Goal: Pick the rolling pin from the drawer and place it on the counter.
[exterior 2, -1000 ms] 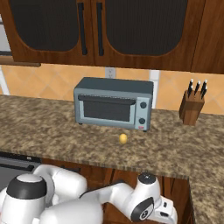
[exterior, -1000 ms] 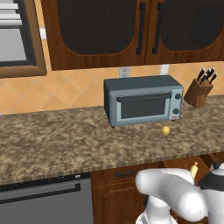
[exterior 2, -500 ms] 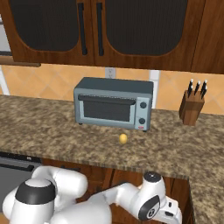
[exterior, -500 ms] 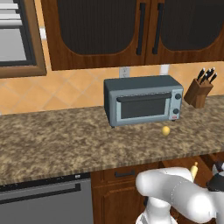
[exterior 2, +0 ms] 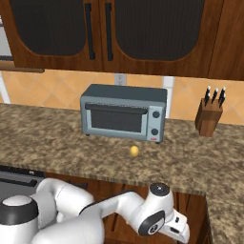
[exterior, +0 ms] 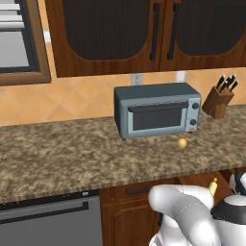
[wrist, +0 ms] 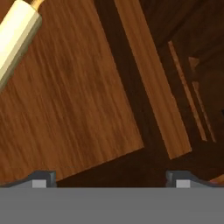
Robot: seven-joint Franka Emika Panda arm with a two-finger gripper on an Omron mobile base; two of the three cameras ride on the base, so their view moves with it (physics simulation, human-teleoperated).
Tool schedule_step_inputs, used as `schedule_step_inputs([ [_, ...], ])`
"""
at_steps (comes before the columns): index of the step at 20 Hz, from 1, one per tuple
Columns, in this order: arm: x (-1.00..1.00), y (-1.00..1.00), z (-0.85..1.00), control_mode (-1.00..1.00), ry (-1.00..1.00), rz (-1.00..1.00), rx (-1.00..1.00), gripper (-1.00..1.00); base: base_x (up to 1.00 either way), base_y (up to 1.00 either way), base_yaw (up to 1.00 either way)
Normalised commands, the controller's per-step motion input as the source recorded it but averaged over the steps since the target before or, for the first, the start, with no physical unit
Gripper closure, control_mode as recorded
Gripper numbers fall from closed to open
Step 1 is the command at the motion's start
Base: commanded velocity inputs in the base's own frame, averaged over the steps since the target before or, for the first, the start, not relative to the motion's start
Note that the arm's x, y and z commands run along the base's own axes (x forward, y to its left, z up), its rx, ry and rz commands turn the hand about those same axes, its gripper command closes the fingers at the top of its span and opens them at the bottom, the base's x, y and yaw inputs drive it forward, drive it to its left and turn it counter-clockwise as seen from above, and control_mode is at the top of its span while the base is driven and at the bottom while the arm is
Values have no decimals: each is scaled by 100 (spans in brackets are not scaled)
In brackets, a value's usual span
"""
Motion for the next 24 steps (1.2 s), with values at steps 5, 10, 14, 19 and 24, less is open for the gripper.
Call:
schedule_step_inputs([
  [5,53,42,1,-100,0,-10,8,-100,0,0,0],
  [10,77,9,1,-100,0,-7,13,-100,0,0,0],
  [14,62,11,4,-100,0,-5,11,-100,0,0,0],
  [19,23,17,0,-100,0,-1,5,-100,0,0,0],
  [24,-5,19,-11,-100,0,0,0,-100,0,0,0],
])
